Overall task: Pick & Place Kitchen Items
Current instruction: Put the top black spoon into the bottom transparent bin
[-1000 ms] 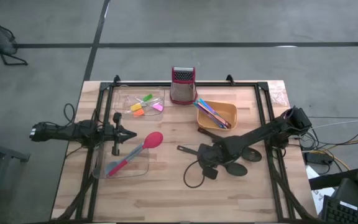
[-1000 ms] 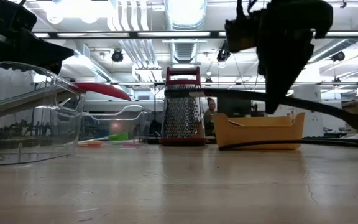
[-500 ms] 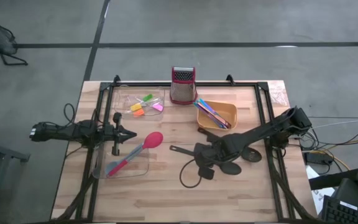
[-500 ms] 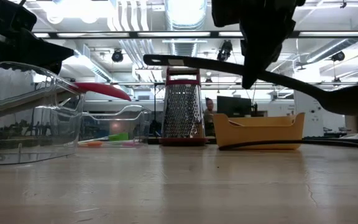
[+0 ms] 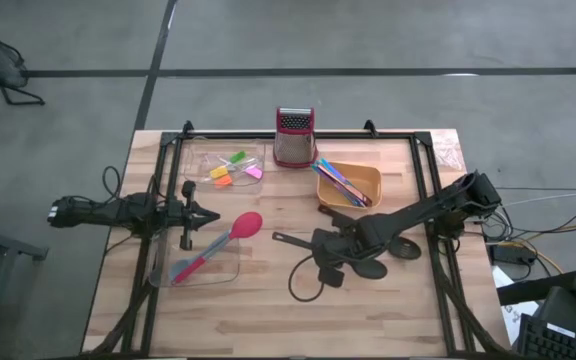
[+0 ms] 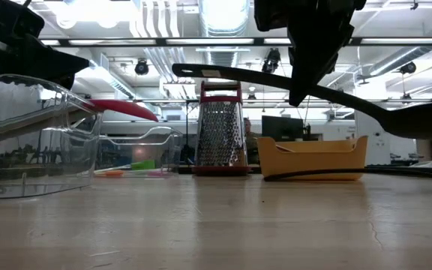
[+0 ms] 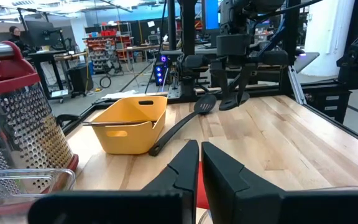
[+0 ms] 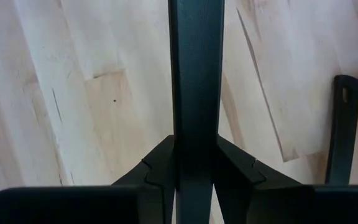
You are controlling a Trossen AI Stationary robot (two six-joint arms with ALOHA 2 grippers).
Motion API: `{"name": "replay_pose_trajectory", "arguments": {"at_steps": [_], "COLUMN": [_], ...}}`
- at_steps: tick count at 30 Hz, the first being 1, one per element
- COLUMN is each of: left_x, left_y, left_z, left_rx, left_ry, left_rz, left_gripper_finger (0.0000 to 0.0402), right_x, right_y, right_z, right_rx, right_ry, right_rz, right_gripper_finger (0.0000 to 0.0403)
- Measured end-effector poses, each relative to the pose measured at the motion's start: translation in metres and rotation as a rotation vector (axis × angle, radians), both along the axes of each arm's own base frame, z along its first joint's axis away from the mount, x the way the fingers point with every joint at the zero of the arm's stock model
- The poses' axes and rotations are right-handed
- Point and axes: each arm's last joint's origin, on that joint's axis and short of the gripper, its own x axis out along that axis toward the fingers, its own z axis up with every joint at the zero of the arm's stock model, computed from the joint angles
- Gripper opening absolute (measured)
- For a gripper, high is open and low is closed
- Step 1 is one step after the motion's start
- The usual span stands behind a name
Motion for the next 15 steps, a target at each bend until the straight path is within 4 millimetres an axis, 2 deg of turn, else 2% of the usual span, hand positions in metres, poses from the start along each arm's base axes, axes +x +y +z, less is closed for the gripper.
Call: {"name": "replay_pose_trajectory", "arguments": {"at_steps": [4, 11, 15], "left_x": [0.0, 0.0, 0.0], "left_y": [0.0, 0.0, 0.0], "left_z": [0.0, 0.0, 0.0], "left_rx": [0.0, 0.0, 0.0], "left_ry": [0.0, 0.0, 0.0], "left_rz": [0.0, 0.0, 0.0], "left_gripper_finger": [0.0025, 0.0025, 0.0025], "right_x": [0.0, -0.0001, -0.0002], "right_y": [0.0, -0.0001, -0.0002], "right_z": [-0.0001, -0.0003, -0.0004], "right_rx": [0.0, 0.0, 0.0], "right_ry": [0.0, 0.001, 0.002], "right_rz": [0.0, 0.0, -0.001], "right_gripper_finger": [0.0089, 0.0074, 0.0087]}}
